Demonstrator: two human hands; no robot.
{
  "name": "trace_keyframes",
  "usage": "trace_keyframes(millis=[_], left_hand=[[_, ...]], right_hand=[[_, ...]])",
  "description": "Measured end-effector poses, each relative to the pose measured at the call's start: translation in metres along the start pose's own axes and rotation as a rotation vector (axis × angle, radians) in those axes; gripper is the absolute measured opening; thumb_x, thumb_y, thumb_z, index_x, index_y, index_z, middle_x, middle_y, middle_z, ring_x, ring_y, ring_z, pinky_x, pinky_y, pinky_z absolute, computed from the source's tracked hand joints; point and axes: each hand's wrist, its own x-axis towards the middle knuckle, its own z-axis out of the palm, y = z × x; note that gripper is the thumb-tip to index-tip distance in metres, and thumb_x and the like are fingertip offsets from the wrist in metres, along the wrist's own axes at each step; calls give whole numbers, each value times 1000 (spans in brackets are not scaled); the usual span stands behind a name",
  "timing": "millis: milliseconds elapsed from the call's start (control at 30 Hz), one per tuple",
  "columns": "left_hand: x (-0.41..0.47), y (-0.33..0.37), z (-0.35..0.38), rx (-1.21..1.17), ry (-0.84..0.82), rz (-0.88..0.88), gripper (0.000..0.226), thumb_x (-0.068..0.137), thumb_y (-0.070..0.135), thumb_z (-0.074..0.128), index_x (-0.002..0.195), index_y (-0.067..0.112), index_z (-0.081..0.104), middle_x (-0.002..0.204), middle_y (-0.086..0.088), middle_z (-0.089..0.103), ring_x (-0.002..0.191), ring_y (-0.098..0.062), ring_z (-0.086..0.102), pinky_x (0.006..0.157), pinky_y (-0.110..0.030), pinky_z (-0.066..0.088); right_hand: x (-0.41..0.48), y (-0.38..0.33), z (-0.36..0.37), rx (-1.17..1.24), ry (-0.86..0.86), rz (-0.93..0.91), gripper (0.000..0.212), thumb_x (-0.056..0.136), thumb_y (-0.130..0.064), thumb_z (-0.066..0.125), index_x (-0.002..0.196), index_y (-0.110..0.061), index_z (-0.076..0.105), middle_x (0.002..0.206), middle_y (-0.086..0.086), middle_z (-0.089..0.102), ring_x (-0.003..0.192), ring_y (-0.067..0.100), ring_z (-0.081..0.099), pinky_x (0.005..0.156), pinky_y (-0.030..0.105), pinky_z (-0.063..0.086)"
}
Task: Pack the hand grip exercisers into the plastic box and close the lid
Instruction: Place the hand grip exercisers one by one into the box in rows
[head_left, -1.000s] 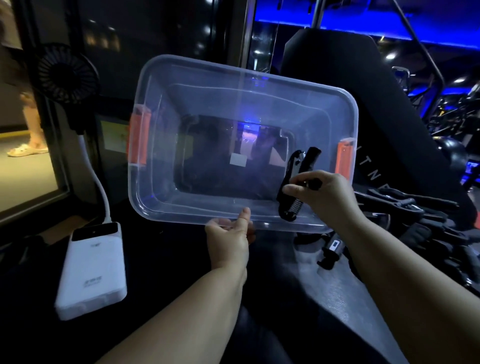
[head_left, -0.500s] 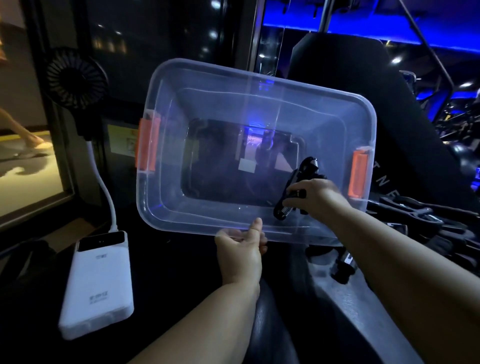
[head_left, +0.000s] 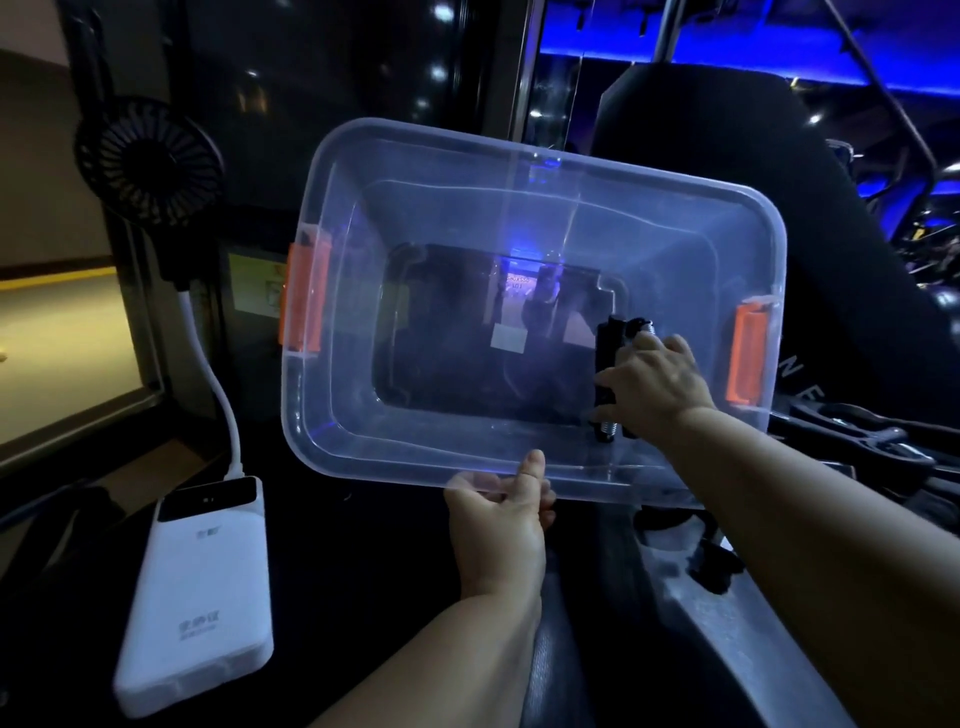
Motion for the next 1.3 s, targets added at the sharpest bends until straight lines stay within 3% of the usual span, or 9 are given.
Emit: trace_keyframes(millis=[233, 433, 533, 633, 767, 933, 1100, 1300], left_hand=[[-1, 1, 1, 9, 2, 16, 31, 83, 21, 71, 88, 12, 42, 54, 2, 67, 50, -5, 63, 47, -15, 48], [-1, 2, 1, 25, -5, 33, 30, 83, 20, 71, 89, 11, 43, 55, 0, 67, 51, -6, 64, 47, -15, 47], [-2, 2, 1, 20, 3, 30, 31, 83, 20, 71, 89, 11, 42, 54, 0, 67, 52, -7, 64, 48, -15, 47], [-2, 3, 1, 3, 12, 8, 31, 83, 21, 71, 89, 12, 43, 55, 0, 66, 52, -7, 64, 47, -15, 47], [-2, 3, 1, 3, 1, 9, 31, 83, 20, 71, 89, 10, 42, 54, -1, 66, 51, -7, 63, 47, -16, 48], [-2, 2, 1, 1, 4, 8, 30, 83, 19, 71, 88, 10, 43, 54, -1, 66, 51, -8, 63, 47, -16, 48], [-1, 2, 0, -5, 1, 0, 31, 82, 21, 71, 91, 10, 44, 56, -1, 68, 52, -8, 65, 47, -15, 47], [-1, 0, 0, 14, 3, 11, 30, 82, 20, 71, 85, 13, 42, 54, 0, 67, 52, -7, 65, 47, -16, 48]], right_hand=[[-4, 2, -1, -45, 5, 22, 46, 74, -70, 57, 110, -44, 66, 121, -4, 48, 125, 21, 27, 109, 45, 12], [-7, 4, 7, -69, -16, 103, 60, 66, -70, 64, 117, -39, 60, 136, 3, 31, 133, 26, 15, 108, 45, 15], [-2, 2, 11, -89, -41, 83, 62, 72, -68, 61, 124, -35, 55, 152, 6, 15, 144, 28, -1, 113, 51, 5], [6, -1, 14, -102, -91, 88, 71, 76, -67, 58, 135, -30, 45, 160, 5, 1, 146, 28, -13, 113, 56, -4], [16, -6, 11, -153, -157, 120, 97, 72, -71, 58, 150, -28, 18, 157, 8, 9, 145, 32, -6, 112, 58, 2], [25, -12, 7, -308, -210, 11, 90, 80, -71, 49, 152, -28, 16, 161, 3, -8, 145, 29, -17, 110, 62, -10], [25, -16, 1, -294, -205, -16, 82, 82, -63, 50, 148, -19, 29, 158, 0, 19, 147, 24, -3, 113, 62, -5], [25, -9, -1, -236, -221, -33, 85, 75, -72, 53, 140, -17, 43, 147, -2, 36, 142, 23, 15, 114, 52, 11]])
